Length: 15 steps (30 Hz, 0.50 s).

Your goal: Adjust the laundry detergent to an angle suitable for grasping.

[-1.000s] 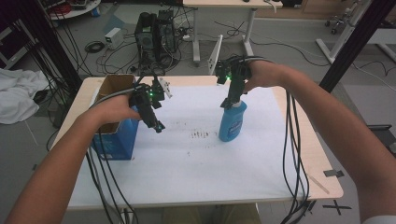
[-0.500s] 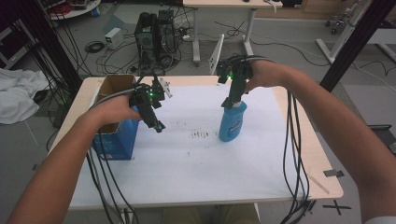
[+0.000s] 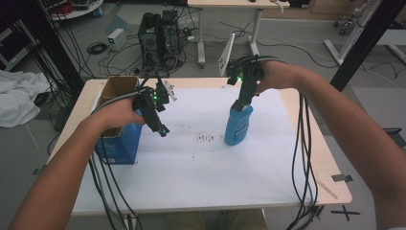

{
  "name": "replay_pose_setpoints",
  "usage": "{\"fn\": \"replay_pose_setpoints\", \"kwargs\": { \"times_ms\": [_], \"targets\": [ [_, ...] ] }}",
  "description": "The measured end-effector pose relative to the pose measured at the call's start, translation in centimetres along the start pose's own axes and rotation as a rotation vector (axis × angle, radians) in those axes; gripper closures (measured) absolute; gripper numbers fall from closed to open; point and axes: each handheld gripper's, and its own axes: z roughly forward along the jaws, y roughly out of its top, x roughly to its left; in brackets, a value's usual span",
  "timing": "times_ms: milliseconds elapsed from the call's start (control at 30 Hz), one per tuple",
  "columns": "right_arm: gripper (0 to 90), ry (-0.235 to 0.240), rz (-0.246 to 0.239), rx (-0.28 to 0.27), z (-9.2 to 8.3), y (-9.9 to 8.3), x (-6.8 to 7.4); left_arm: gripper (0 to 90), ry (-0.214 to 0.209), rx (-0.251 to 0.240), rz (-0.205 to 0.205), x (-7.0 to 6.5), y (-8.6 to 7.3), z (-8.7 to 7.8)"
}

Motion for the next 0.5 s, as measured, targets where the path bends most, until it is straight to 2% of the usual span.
{"fn": "replay_pose_setpoints", "kwargs": {
  "times_ms": [33,100,133,167,200,233,367,500],
  "targets": [
    [1.3,-0.004,0.008,-0.026,0.0,-0.2,0.1,11.9,0.001,-0.001,0.001,0.0,0.0,0.1],
    [1.3,-0.005,0.004,-0.004,-0.5,-0.5,0.2,11.9,0.004,0.004,0.005,0.0,0.1,0.1],
    [1.3,-0.009,0.006,-0.025,-0.5,-0.8,0.3,11.9,0.006,0.012,0.005,-0.1,0.2,0.1],
    [1.2,-0.014,0.022,-0.011,-0.6,-0.9,0.5,11.9,0.004,0.006,0.003,-0.1,0.2,0.1],
    [1.3,-0.016,0.003,0.009,-0.9,-1.2,0.4,11.9,0.003,0.005,0.004,-0.1,0.3,0.1],
    [1.3,-0.019,0.014,0.016,-1.1,-1.4,0.5,11.9,0.006,0.003,0.003,-0.1,0.3,0.1],
    [1.3,-0.028,0.031,0.009,-1.6,-2.5,0.8,11.9,0.007,0.008,0.005,-0.2,0.7,0.3],
    [1.3,-0.034,0.05,0.027,-2.0,-3.8,0.8,11.9,0.016,0.007,0.002,-0.2,1.0,0.5]
  ]
}}
